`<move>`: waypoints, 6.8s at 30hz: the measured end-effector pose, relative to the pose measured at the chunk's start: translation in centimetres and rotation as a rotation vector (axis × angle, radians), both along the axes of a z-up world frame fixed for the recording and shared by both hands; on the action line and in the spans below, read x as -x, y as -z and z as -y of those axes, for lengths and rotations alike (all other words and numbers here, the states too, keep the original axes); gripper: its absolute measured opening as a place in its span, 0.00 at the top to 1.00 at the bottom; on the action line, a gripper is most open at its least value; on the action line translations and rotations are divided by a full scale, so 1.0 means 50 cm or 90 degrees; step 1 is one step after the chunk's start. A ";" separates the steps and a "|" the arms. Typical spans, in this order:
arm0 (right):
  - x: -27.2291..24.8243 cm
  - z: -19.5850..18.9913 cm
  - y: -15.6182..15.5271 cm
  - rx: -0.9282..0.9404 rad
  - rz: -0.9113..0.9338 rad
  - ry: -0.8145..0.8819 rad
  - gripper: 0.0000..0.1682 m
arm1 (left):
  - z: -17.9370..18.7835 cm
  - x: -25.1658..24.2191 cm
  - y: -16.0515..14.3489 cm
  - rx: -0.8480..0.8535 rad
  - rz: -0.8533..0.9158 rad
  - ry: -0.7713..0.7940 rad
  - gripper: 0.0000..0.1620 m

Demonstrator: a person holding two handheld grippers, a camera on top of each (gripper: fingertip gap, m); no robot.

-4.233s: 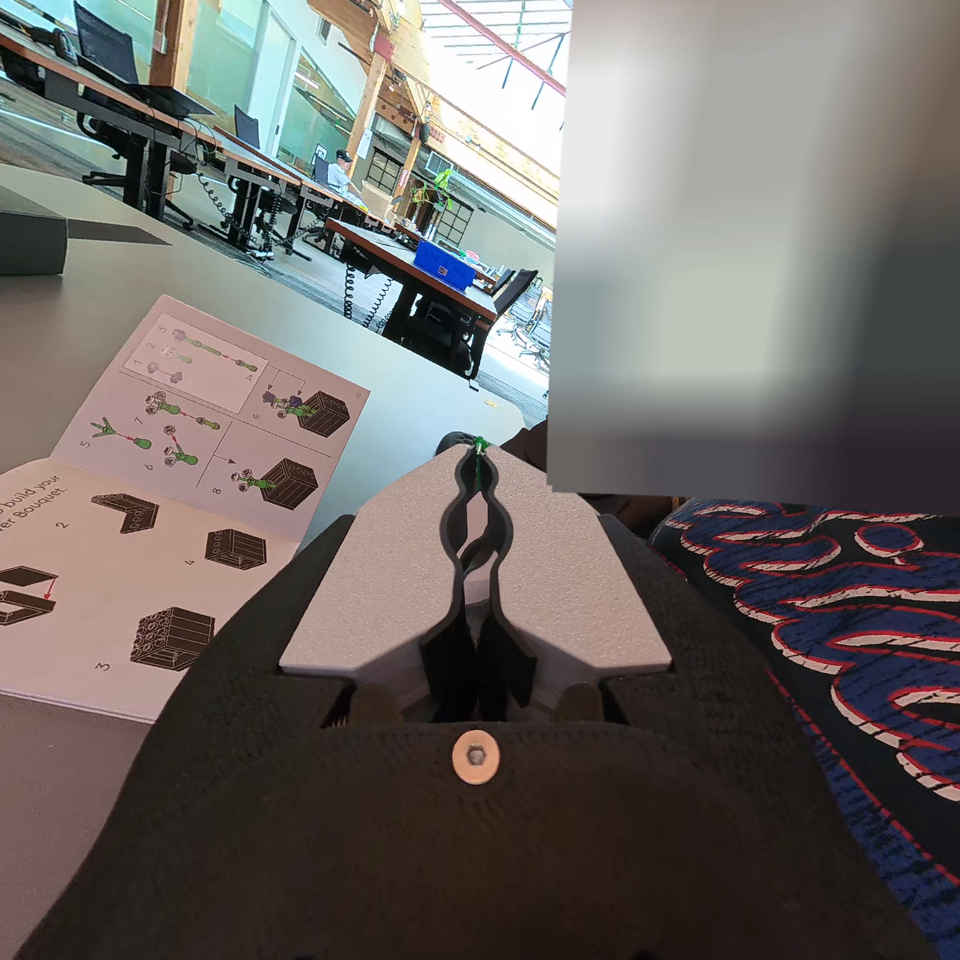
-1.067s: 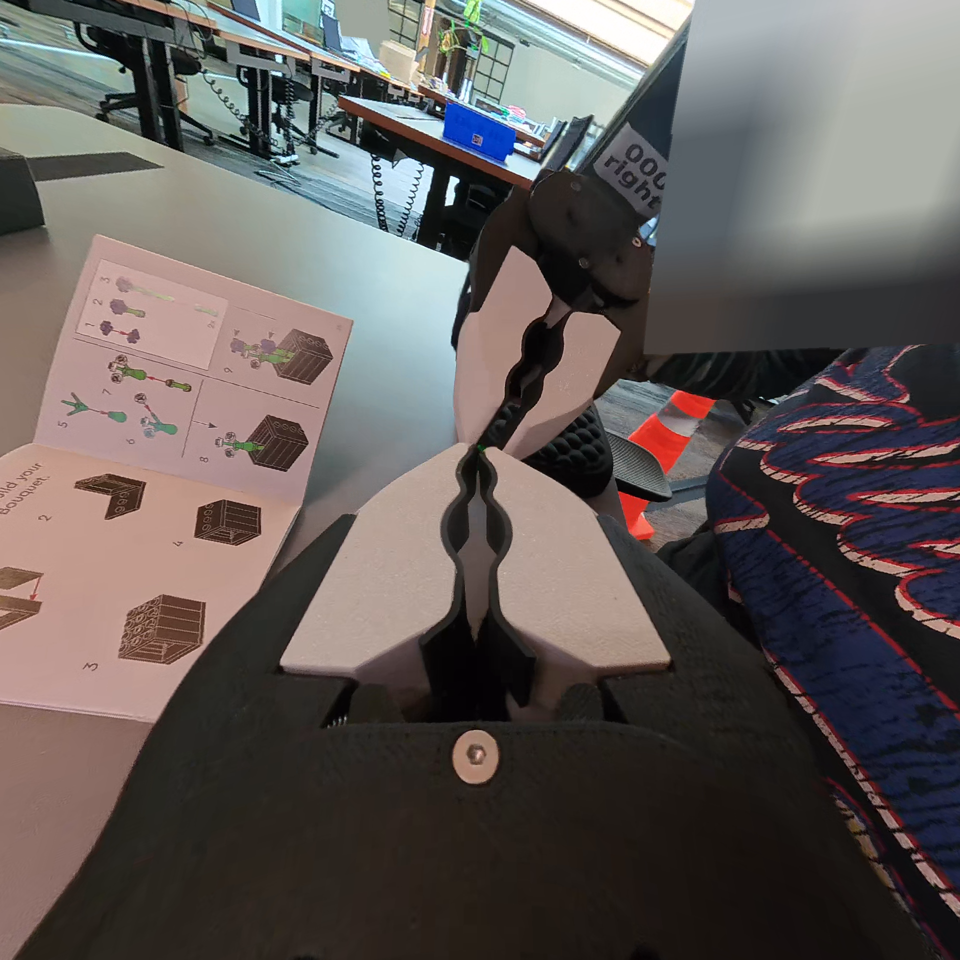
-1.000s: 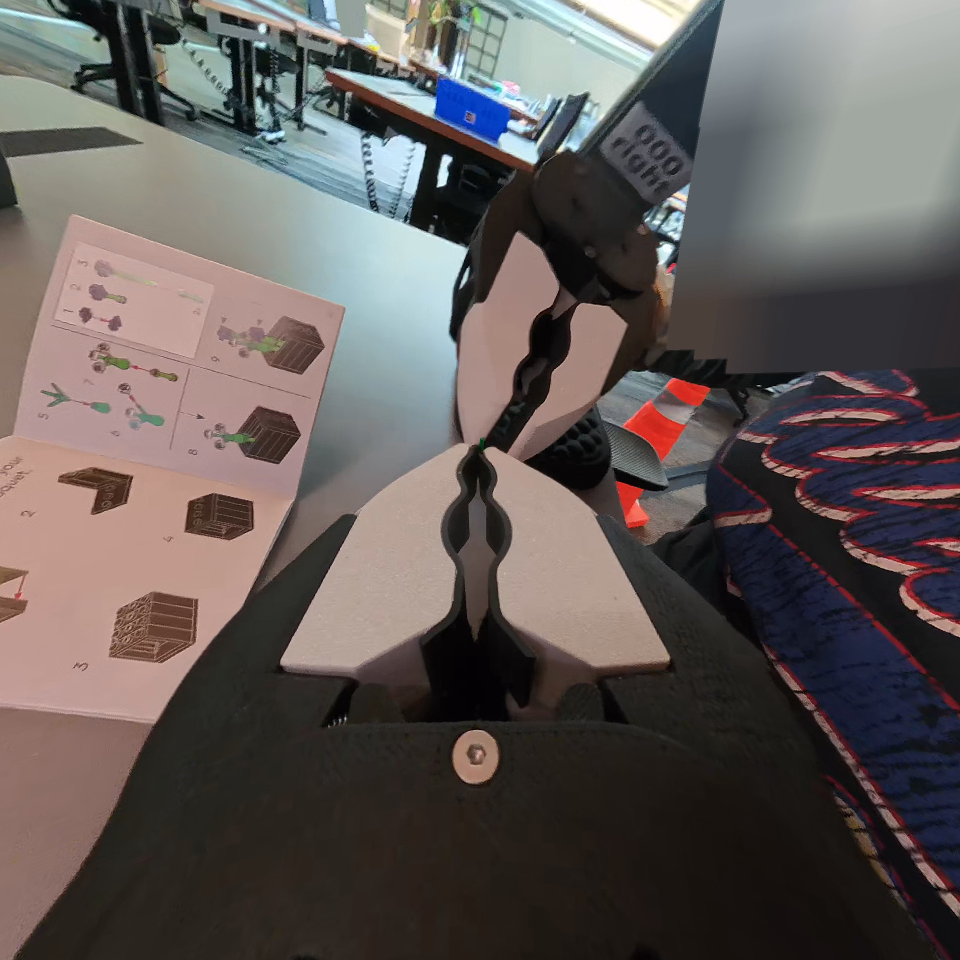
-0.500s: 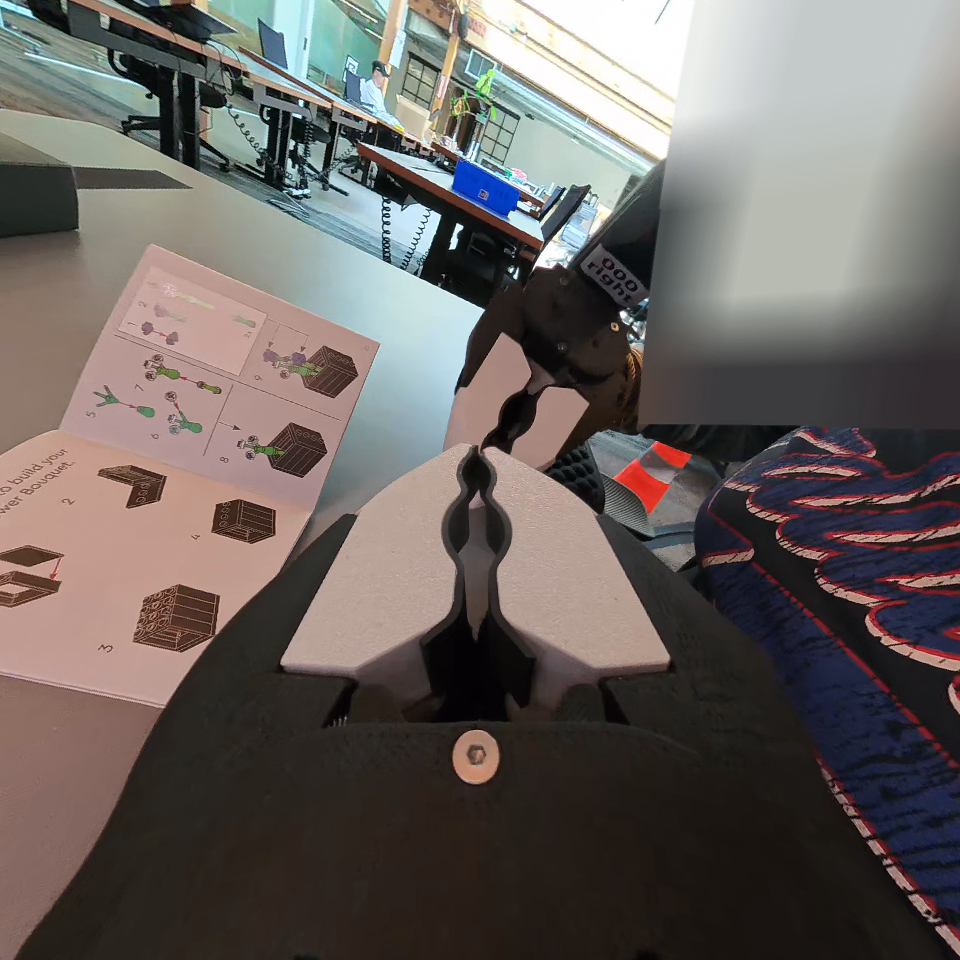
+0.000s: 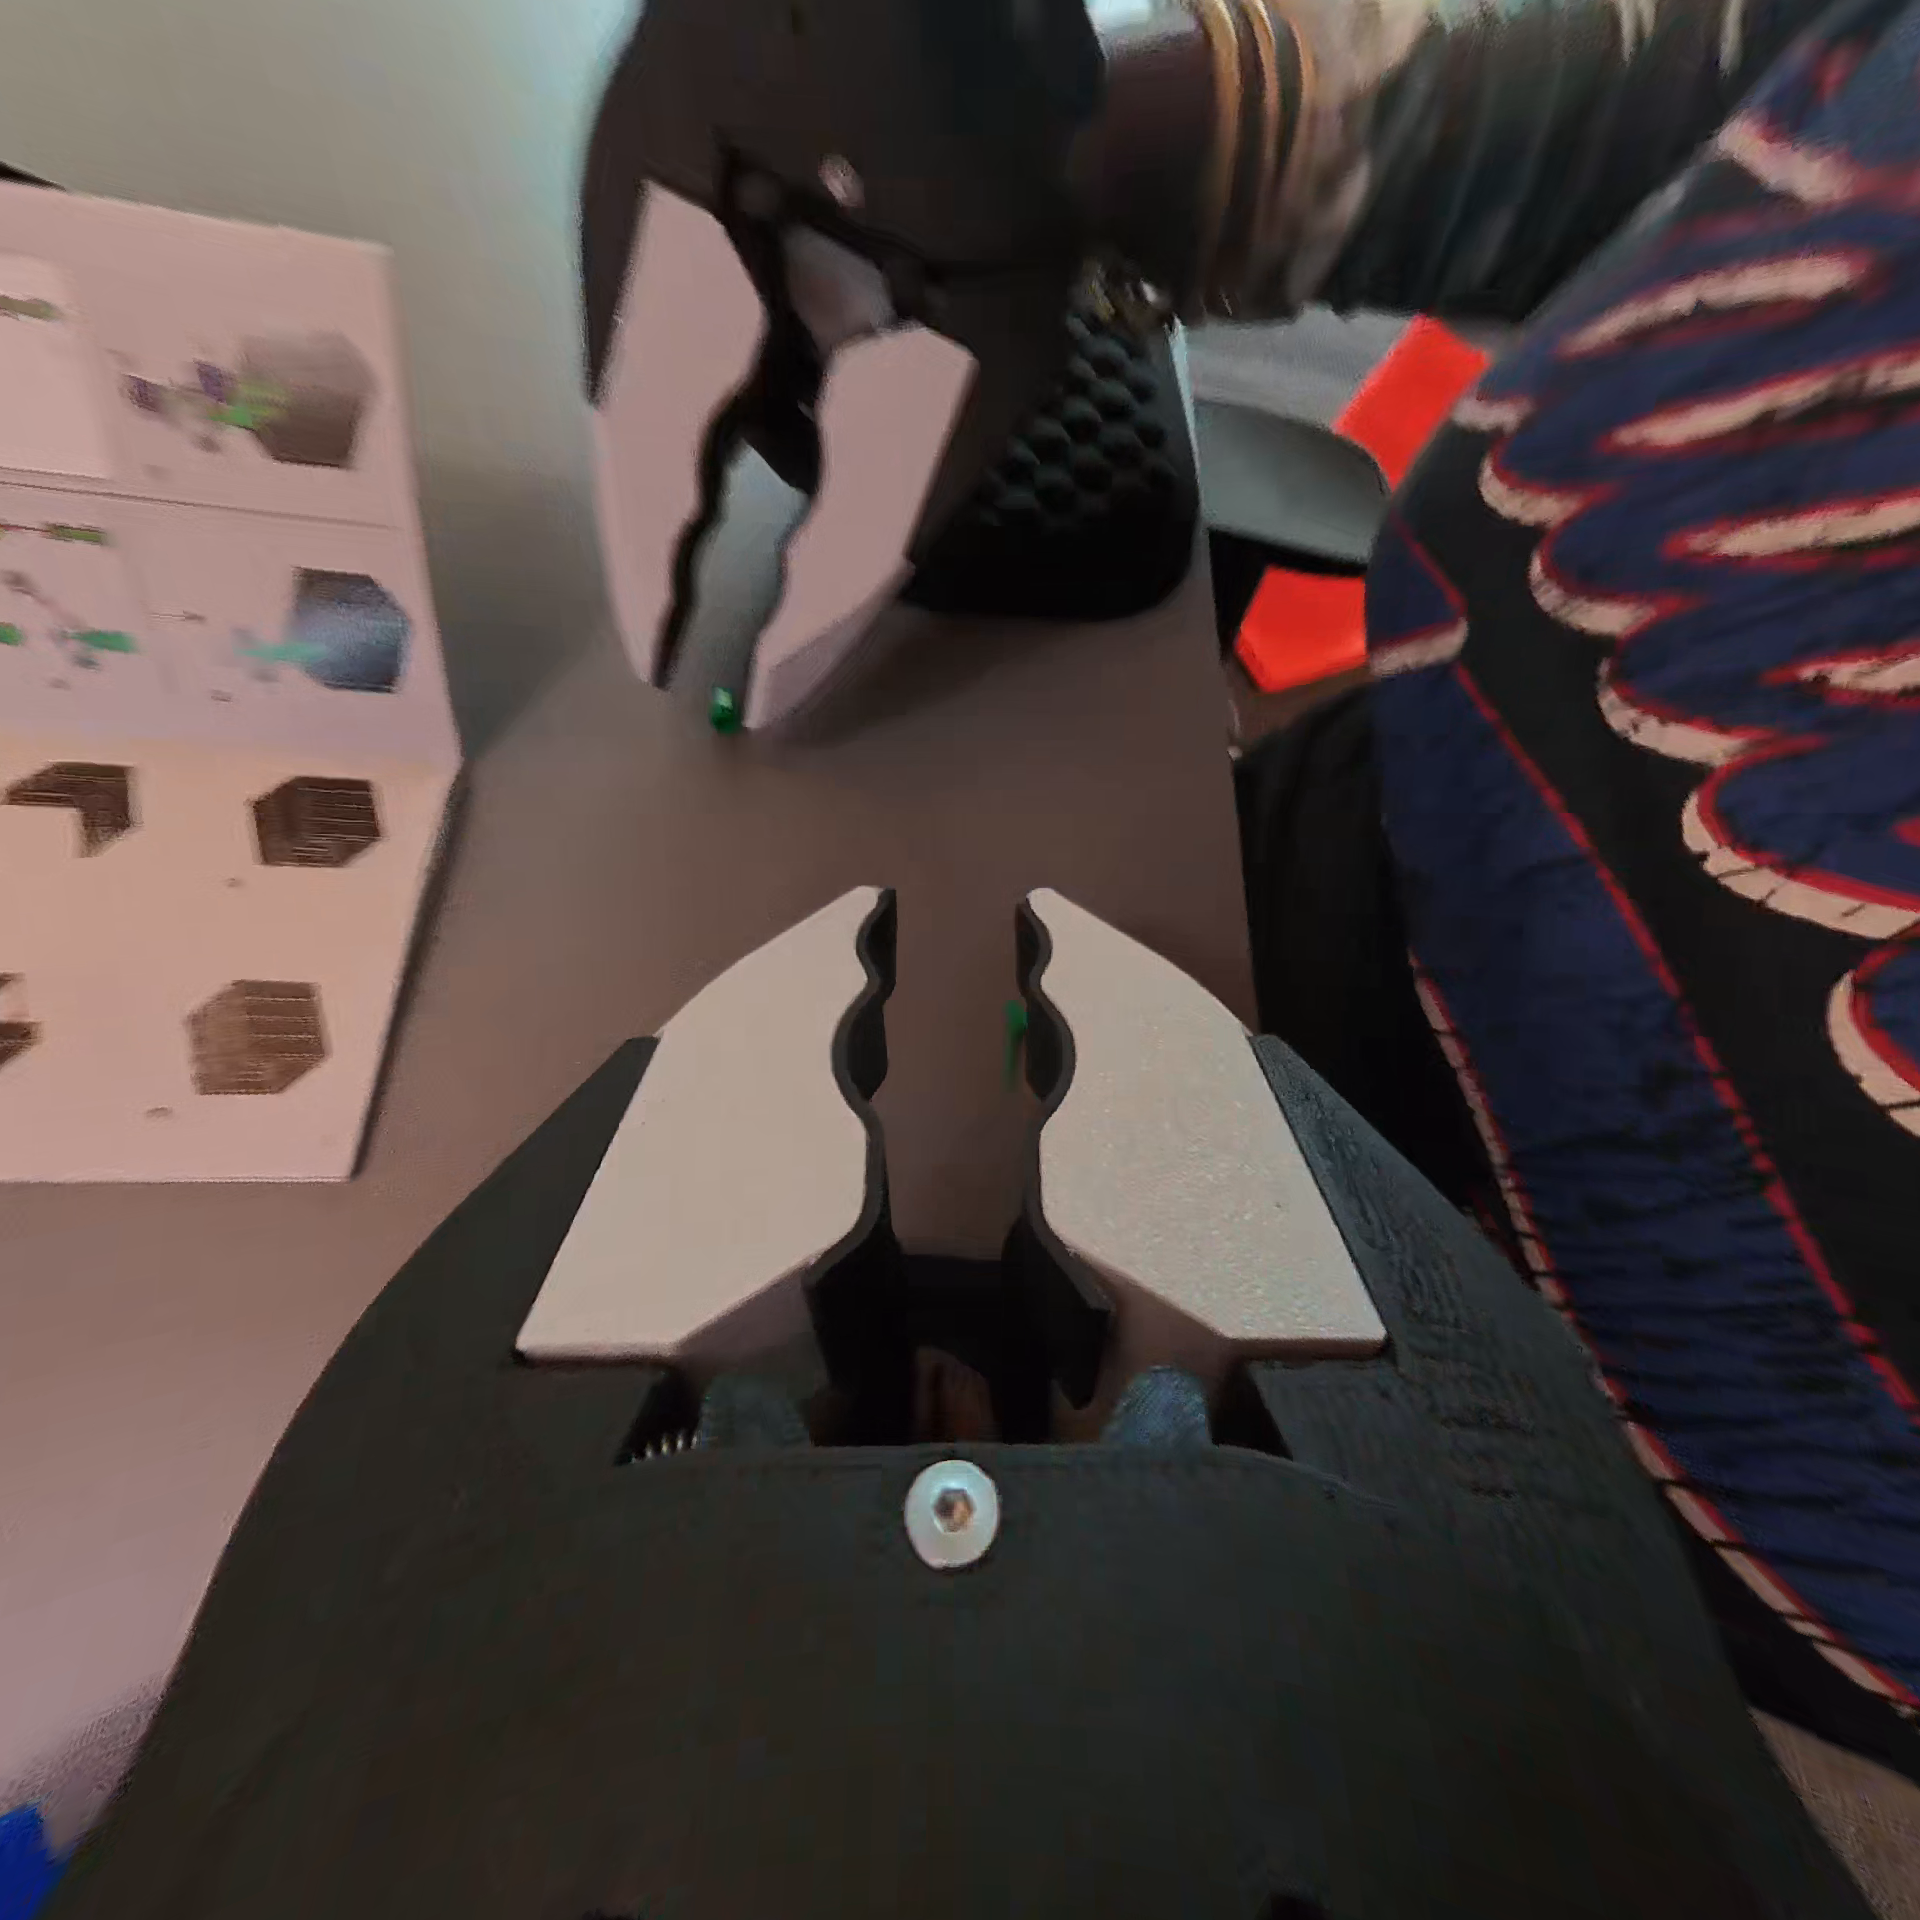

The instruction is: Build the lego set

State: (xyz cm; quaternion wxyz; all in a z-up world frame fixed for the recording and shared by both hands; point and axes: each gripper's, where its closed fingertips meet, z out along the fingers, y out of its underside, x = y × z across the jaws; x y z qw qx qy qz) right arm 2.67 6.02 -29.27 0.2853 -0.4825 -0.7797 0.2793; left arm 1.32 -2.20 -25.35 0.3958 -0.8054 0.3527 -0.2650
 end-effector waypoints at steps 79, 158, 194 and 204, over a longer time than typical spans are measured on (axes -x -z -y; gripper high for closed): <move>0.061 -0.051 -0.261 0.803 -0.471 0.193 0.96 | -0.131 0.056 -0.135 -0.234 0.361 -0.252 0.97; 0.089 -0.015 -0.227 0.950 -0.595 0.308 0.96 | -0.133 0.112 0.026 -0.014 -0.063 -0.330 0.87; 0.113 -0.030 -0.273 0.902 -0.621 0.244 0.96 | -0.161 0.067 -0.178 -0.212 0.534 -0.274 0.99; 0.125 -0.019 -0.268 0.912 -0.608 0.244 0.96 | -0.158 0.078 -0.166 -0.203 0.546 -0.282 0.99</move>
